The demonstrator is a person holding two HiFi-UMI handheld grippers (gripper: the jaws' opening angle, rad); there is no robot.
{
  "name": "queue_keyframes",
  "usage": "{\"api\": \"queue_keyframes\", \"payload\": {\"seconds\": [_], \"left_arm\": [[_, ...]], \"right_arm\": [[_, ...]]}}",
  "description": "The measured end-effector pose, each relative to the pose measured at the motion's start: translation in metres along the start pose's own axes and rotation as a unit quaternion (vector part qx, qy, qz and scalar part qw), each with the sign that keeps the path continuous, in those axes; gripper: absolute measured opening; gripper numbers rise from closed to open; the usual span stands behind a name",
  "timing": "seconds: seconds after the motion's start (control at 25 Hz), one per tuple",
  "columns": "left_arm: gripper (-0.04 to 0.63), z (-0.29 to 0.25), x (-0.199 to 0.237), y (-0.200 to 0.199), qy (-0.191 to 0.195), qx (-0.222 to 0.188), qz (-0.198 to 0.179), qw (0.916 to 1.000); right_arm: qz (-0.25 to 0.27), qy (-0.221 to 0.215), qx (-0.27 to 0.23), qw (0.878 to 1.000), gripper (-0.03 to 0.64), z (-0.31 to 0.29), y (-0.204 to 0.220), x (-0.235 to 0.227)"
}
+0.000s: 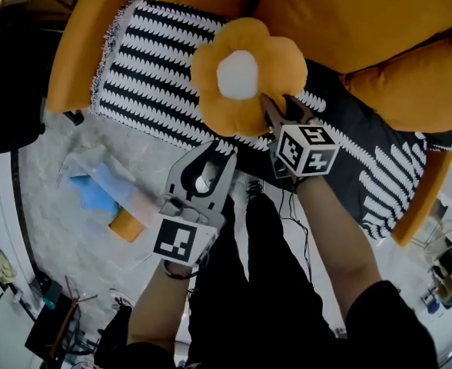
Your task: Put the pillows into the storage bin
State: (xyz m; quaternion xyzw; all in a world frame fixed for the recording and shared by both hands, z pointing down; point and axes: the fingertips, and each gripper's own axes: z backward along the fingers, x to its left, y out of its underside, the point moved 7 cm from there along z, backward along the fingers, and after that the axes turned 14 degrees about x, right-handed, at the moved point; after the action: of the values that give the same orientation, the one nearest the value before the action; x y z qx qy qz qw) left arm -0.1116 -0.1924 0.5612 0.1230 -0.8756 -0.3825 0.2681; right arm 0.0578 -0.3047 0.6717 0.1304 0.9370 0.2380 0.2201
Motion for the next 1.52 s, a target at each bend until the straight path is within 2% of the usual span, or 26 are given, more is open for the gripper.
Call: {"api": "queue_keyframes", "payload": {"seconds": [0.08,0.24,0.36,0.48,0.6,0.72,0.92,1.08,1.32,1.52], "left_arm": [[0.101,0.017,-0.004,-0.015,-0.006,-0.013,0.0,0.9999],[0.101,0.053,-0.023,-0.05,-0.021,-0.041,-0.001,0.9989],[0.101,0.072,-0.033,-0.079,-0.039,-0.072,-0.025,0.9963],[0.101,0.109,-0.059,-0.103,-0.056,-0.09,-0.034,0.9938],[0.101,0.149,-0.08,-0.132,-0.085,-0.108,-0.052,0.9892],[0.1,0.187,-0.089,-0.166,-0.123,-0.152,-0.079,0.9774],[0.011,0.246,-0.099,-0.192,-0.208,-0.19,-0.094,0.9548],[0.008,0.275,-0.109,-0.196,-0.233,-0.212,-0.097,0.9442],[0.008,0.29,-0.127,-0.192,-0.244,-0.219,-0.096,0.9399],[0.008,0.29,-0.138,-0.169,-0.276,-0.204,-0.056,0.9375]], "right_arm": [[0.052,0.004,-0.011,0.999,0.115,0.024,-0.021,0.02],[0.115,-0.003,-0.047,0.992,0.109,0.082,-0.058,0.057],[0.174,-0.009,-0.097,0.98,0.109,0.121,-0.095,0.08],[0.236,-0.008,-0.125,0.964,0.109,0.18,-0.11,0.11],[0.296,-0.012,-0.166,0.941,0.109,0.238,-0.134,0.145],[0.355,-0.018,-0.215,0.91,0.109,0.284,-0.165,0.179],[0.405,-0.044,-0.27,0.872,0.109,0.347,-0.187,0.23],[0.433,-0.061,-0.294,0.85,0.107,0.376,-0.185,0.257],[0.446,-0.087,-0.288,0.843,0.109,0.389,-0.175,0.268],[0.453,-0.13,-0.253,0.845,0.109,0.369,-0.168,0.265]]}}
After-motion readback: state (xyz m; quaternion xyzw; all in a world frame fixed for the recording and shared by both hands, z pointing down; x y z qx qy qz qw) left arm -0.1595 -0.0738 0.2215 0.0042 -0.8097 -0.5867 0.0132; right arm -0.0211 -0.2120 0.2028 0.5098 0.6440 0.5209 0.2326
